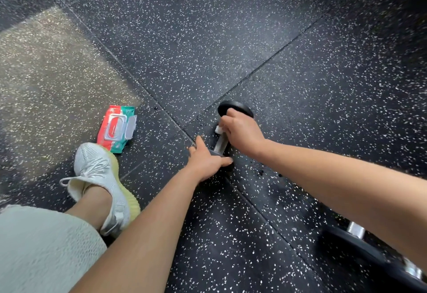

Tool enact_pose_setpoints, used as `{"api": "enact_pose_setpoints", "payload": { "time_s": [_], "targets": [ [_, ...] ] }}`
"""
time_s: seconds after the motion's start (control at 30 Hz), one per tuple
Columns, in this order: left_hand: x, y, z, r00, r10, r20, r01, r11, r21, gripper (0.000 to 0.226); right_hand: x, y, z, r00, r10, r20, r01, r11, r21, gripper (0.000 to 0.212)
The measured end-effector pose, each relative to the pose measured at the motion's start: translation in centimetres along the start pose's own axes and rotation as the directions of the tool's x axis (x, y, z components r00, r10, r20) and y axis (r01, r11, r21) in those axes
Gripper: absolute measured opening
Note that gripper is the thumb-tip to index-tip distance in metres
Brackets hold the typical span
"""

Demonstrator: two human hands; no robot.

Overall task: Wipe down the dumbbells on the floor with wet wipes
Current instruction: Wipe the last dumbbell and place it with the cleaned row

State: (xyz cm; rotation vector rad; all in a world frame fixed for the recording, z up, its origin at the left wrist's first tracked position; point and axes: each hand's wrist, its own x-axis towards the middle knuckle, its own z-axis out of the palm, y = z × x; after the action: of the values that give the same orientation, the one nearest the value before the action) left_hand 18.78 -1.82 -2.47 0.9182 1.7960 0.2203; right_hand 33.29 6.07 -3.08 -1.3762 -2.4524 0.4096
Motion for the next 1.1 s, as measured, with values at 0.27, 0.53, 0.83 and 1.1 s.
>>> {"api": "enact_pose_setpoints", "payload": {
  "time_s": [0.27,0.53,0.83,1.1],
  "targets": [
    [0.0,-0.4,0.2,1.0,0.008,0.002,-0.008,1.0,-0.015,0.14,0.0,1.1,-0.5,0.989,-0.12,0.088,0.115,0.992,0.054,0.013],
    [0.2,-0.5,0.2,0.999,0.039,0.008,-0.038,0.999,-0.013,0.141,-2.9,-0.6,0.5,0.959,-0.21,0.193,0.195,0.977,0.091,0.008],
    [0.1,-0.2,0.5,0.999,0.047,0.019,-0.045,0.995,-0.085,0.11,-0.9,0.9,0.1,1.0,0.021,0.02,-0.021,0.999,0.034,0.017],
    [0.3,-0.3,0.3,0.998,0.034,0.049,-0.029,0.996,-0.085,0.111,-1.4,1.8,-0.8,0.983,-0.154,0.101,0.148,0.987,0.067,0.013]
  ]
}}
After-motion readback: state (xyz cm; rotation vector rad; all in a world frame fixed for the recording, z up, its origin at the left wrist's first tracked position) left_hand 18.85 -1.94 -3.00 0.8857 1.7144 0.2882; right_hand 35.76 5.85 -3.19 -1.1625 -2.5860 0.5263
